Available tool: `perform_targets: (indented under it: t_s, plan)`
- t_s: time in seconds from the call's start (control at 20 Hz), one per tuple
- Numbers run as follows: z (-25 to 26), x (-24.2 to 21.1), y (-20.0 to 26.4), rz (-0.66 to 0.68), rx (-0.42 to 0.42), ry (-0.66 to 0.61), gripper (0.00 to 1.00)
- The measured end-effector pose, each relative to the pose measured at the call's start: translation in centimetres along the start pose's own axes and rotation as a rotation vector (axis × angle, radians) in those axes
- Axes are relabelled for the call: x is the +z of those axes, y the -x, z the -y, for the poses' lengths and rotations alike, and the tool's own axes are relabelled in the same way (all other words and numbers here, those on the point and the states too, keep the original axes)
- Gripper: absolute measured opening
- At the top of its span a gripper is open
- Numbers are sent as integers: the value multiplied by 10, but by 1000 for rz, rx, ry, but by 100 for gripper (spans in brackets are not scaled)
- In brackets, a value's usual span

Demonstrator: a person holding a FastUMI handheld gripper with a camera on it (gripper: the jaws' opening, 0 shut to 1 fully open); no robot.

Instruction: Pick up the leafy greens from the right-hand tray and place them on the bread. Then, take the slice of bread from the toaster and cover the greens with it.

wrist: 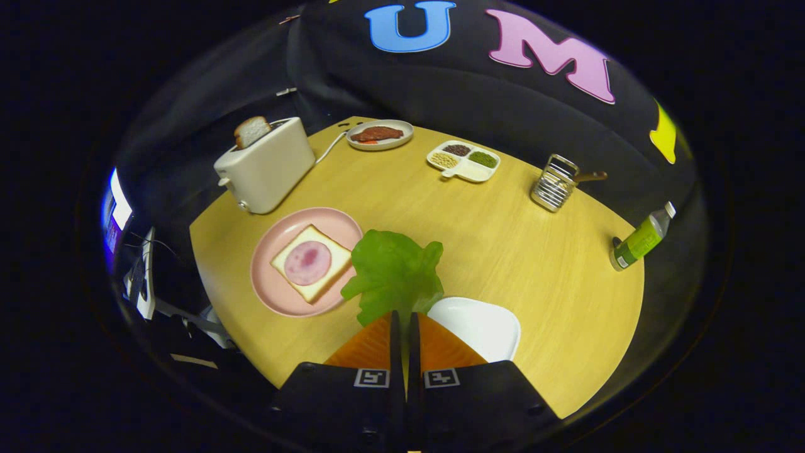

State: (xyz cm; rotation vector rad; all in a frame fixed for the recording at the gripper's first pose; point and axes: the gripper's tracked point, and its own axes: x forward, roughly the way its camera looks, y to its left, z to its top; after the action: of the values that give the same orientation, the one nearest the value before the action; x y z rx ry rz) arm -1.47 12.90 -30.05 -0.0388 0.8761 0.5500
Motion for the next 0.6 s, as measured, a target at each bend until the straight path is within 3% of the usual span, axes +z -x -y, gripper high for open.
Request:
perform_targets:
  t_s: [0.3,0.6]
  plan:
    - [-81,28,-34,-21,100,45,5]
    - [-122,38,-67,-53,108,77,5]
